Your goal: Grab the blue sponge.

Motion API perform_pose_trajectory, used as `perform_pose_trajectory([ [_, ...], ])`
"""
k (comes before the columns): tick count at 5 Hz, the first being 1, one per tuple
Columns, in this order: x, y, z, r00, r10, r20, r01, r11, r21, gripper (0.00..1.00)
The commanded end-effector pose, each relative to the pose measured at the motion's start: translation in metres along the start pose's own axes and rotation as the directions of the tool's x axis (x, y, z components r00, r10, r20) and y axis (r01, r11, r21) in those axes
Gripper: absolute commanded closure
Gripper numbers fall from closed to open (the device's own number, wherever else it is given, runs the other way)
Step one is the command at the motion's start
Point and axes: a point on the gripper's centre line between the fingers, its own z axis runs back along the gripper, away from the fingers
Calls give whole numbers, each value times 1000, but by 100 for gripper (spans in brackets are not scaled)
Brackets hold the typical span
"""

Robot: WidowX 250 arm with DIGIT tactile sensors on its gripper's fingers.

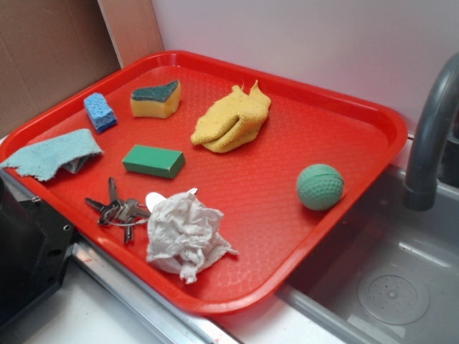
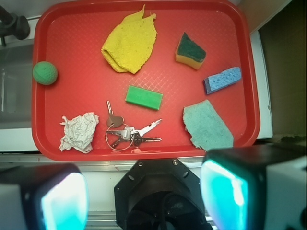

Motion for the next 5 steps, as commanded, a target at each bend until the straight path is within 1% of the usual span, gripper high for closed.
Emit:
perform_pose_trajectory([
  [1,0,0,0,1000,0,0,0,1000,0,0],
  [2,30,33,-52,977,189,-98,-183,981,65,0],
  [3,54,76,-76,907,419,31,-419,908,-23,0],
  [4,53,112,-102,772,634,48,-630,773,-80,0],
  [5,48,139,-129,590,797,125,-794,602,-86,0],
])
